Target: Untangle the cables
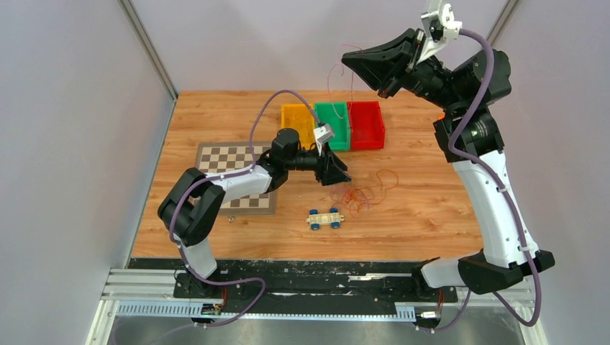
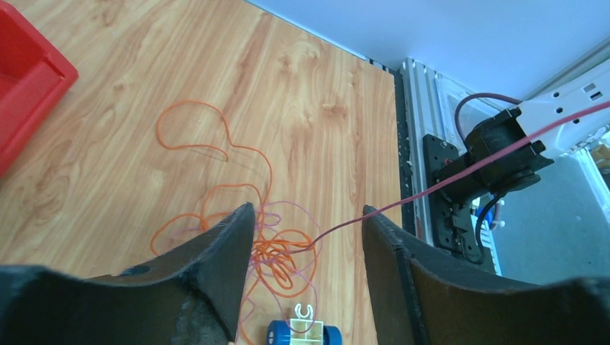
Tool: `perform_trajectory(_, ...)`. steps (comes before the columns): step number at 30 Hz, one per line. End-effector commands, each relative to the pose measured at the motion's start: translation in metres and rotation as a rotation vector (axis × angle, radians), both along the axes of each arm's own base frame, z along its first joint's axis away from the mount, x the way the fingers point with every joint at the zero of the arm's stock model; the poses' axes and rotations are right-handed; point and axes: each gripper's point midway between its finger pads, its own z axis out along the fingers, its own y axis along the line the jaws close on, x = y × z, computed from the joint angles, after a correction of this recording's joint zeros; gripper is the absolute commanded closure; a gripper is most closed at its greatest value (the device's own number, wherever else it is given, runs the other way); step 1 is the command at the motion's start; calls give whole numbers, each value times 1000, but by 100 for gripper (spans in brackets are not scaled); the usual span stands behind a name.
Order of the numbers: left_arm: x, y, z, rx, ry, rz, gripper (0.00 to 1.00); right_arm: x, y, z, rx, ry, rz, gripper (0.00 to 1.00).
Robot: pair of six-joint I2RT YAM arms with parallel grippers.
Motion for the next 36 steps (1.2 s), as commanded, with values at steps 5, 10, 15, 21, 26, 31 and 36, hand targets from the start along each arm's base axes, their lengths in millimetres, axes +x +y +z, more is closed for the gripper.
perform_trajectory(5, -2, -13, 39, -77, -80, -42, 81, -13, -28, 25, 37, -99, -116, 100)
perform_trajectory(10, -32, -1, 154, -188, -77, -105, 100, 14, -56, -66, -99, -1, -255, 100)
perform_trajectory(15, -65, 28, 269, -279, -225, -113, 100, 9, -70, -177, -236, 151, -243, 100)
perform_trajectory(21, -60, 37, 285, -276, -180, -54, 100, -24, -56, -200, -230, 241, -80, 100)
perform_trajectory(26, -47, 24, 240, -167, -30, -40, 100, -36, -47, -203, -223, 292, 17, 100)
perform_trajectory(31, -49, 33, 264, -236, -74, -28, 100, -53, -38, -208, -222, 330, 113, 100)
perform_trajectory(36, -57, 34, 263, -235, -55, -93, 100, -62, -20, -212, -237, 300, 179, 95)
